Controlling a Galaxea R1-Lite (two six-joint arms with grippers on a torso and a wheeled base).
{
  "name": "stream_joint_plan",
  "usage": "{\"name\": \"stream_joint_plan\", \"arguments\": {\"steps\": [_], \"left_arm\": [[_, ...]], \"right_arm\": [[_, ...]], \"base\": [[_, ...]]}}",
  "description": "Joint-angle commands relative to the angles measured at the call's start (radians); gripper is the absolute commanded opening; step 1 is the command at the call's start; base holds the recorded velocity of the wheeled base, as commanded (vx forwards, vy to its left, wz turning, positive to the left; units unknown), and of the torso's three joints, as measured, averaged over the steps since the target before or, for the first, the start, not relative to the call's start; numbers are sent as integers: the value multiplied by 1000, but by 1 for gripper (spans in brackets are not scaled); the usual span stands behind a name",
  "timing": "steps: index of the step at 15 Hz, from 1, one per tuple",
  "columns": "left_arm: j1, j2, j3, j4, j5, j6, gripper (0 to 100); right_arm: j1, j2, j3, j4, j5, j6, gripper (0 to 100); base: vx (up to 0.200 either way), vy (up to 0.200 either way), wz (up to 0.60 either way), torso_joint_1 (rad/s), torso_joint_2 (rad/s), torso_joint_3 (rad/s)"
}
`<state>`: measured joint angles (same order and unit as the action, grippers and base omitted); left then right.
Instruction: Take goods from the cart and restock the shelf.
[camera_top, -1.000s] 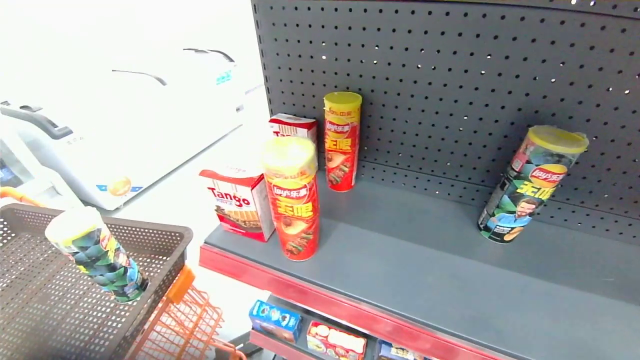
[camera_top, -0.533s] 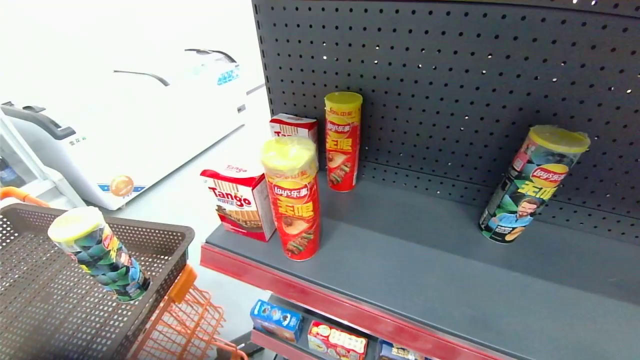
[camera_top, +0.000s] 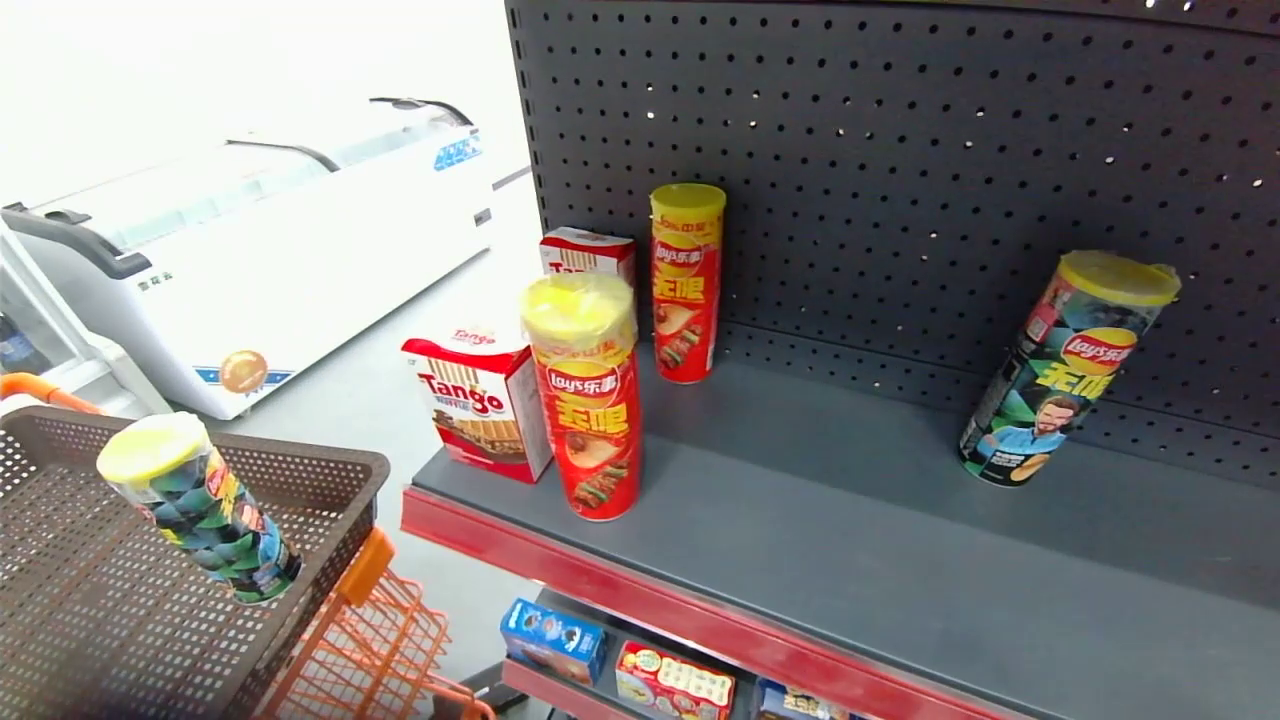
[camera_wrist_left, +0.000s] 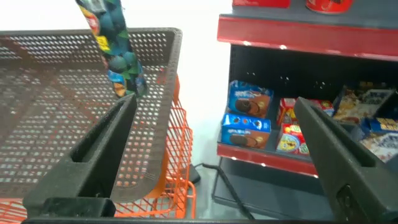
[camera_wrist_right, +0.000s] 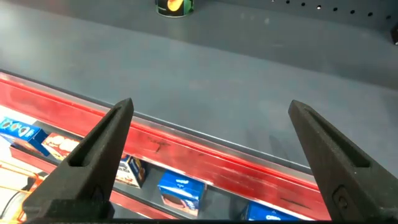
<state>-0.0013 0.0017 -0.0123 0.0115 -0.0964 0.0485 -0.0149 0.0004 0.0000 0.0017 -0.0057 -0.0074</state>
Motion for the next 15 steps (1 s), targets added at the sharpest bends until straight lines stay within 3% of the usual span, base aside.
{"name": "stream_joint_plan", "arguments": {"steps": [1,2,3,5,7,10,15], "left_arm": [[1,115,-149,16,15,25,100],[0,202,-228,39,23,27,100],[38,330,-327,42,41,21,100],[214,529,-428,41,37,-13,100],[339,695,-469,33,33,-13,100],[353,870,-463,-30,27,16,100],[330,1052,-396,-232,29,14,100]], "right_arm": [[0,1,0,0,0,0,100],[0,1,0,0,0,0,100],[0,1,0,0,0,0,100],[0,1,0,0,0,0,100],[0,1,0,0,0,0,100],[0,1,0,0,0,0,100],[0,1,0,0,0,0,100]], "base": [[0,0,0,0,0,0],[0,0,0,0,0,0],[0,0,0,0,0,0],[0,0,0,0,0,0],[0,0,0,0,0,0],[0,0,0,0,0,0],[0,0,0,0,0,0]]}}
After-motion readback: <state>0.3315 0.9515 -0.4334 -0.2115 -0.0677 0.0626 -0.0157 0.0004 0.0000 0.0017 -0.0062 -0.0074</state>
